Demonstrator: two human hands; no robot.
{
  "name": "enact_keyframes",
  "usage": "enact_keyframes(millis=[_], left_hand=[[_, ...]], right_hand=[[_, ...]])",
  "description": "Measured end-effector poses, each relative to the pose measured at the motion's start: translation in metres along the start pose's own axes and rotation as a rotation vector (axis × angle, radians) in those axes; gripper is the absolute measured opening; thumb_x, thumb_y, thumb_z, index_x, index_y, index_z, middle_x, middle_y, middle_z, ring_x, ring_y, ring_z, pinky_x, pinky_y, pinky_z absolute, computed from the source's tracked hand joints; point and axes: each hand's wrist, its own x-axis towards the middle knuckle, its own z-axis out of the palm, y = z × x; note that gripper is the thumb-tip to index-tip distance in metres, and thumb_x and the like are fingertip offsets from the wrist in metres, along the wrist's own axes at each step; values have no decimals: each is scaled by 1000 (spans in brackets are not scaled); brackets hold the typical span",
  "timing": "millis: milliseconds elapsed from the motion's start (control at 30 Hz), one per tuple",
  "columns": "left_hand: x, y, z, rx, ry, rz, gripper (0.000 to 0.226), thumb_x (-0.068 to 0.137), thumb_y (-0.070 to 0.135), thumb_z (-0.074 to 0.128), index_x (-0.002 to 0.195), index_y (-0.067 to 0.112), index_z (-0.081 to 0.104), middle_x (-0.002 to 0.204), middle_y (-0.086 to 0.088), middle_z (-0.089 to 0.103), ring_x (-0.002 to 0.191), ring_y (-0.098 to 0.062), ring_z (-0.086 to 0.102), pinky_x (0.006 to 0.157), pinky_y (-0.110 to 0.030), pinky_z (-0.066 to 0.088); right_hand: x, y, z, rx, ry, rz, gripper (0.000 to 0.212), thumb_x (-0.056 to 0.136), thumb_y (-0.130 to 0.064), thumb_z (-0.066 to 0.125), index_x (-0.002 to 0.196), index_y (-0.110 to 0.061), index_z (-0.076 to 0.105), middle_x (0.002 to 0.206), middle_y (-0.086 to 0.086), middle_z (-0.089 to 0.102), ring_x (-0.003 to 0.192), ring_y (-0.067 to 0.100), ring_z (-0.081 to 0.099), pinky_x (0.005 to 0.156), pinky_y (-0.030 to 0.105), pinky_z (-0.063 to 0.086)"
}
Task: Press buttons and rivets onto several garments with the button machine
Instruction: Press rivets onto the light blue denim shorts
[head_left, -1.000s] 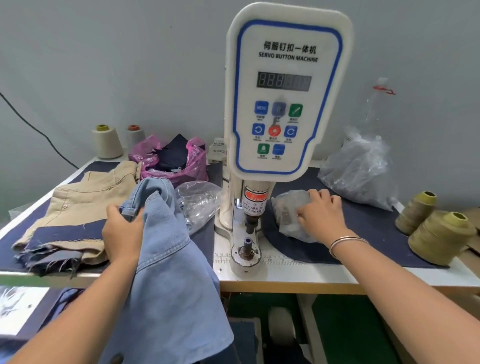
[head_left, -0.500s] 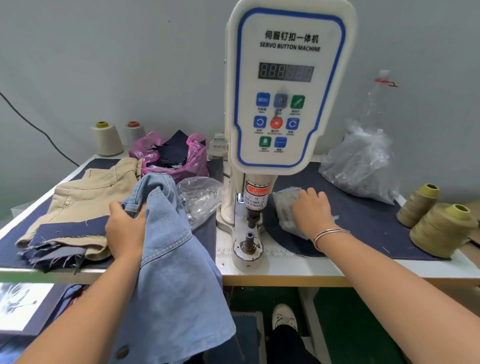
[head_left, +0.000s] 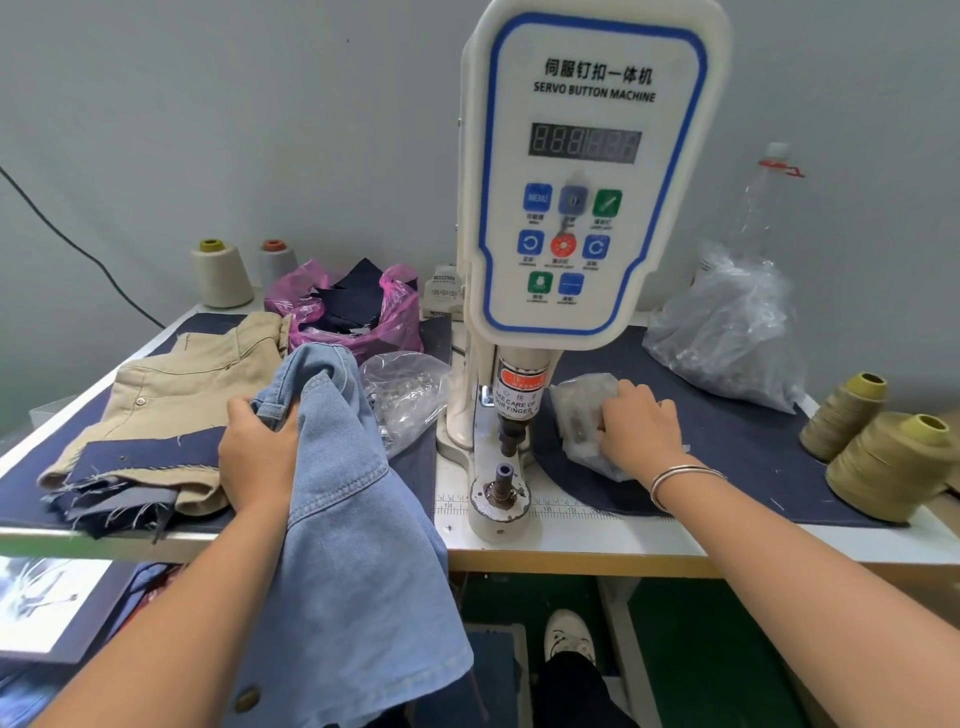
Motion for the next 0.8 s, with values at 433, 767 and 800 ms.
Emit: enact_keyframes(millis=[433, 767, 800], left_hand=[[-1, 0, -1, 2, -4, -3, 40, 88, 39, 63, 104, 7, 46, 96, -23, 59, 90, -40, 54, 71, -42, 37], [2, -2, 2, -12, 7, -9, 36, 87, 41, 63, 98, 13, 43, 86, -11, 52, 79, -28, 43, 68, -39, 36], [2, -2, 2, -12, 10, -10, 37, 87, 42, 63, 99, 13, 44, 86, -11, 52, 79, -28, 43, 68, -39, 36]], right_hand=[[-95, -49, -52, 1736, -210, 355, 4, 79, -19, 74, 76, -18, 71, 52, -7, 56, 48, 7, 47, 46, 16, 39], [-103, -78, -40, 2267, -653, 597, 14, 84, -15, 68, 88, -3, 61, 58, 3, 55, 39, 7, 45, 35, 16, 35], [-102, -78, -40, 2286, -670, 603, 14, 84, -15, 67, 88, -3, 60, 58, 3, 55, 39, 7, 45, 34, 16, 35]])
